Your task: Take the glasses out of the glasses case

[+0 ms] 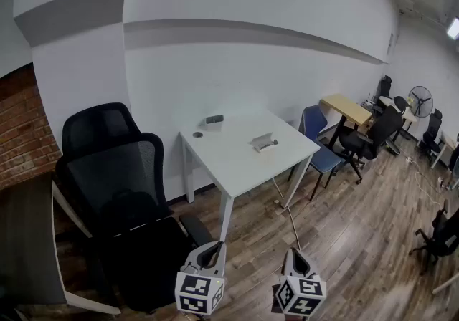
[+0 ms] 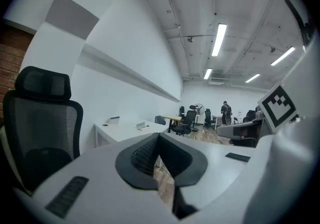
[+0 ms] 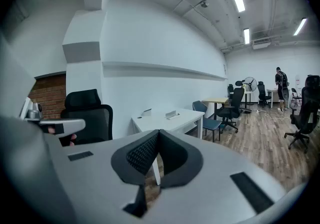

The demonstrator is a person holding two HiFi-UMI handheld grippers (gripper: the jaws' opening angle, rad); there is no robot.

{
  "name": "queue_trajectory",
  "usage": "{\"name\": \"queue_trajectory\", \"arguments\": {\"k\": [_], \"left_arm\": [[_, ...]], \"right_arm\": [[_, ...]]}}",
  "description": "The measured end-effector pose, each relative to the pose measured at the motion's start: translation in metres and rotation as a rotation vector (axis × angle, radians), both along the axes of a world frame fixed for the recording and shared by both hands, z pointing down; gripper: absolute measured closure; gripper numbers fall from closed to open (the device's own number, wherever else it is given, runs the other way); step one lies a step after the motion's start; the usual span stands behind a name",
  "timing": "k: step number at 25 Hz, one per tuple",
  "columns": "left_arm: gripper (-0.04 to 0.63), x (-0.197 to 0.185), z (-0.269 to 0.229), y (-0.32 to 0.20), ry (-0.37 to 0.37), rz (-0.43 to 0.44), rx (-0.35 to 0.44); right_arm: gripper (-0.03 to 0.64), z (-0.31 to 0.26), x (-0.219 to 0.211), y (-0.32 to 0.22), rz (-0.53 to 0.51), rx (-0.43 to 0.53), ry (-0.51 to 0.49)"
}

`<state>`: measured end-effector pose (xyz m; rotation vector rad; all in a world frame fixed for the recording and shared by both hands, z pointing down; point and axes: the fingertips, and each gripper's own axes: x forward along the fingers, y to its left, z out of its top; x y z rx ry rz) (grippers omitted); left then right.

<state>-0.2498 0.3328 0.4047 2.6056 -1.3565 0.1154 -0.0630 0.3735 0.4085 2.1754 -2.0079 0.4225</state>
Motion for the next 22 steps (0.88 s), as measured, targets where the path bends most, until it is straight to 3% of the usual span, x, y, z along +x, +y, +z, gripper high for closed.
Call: {"name": "queue_trajectory", "arguments": {"k": [12,22], "left_arm": [[0.578,0.000,0.009,-0.006,0.004,0.036,-0.007],[0.578,0.038,0.026,-0.038,-0.026,0.090,-0.034]], "right_arm": [[0.584,0.009,-0.002,0.002,0.030,-0.007,-0.032],[0.584,0.033,0.033,-0.020,0.091,-0.043,-0.082]]}}
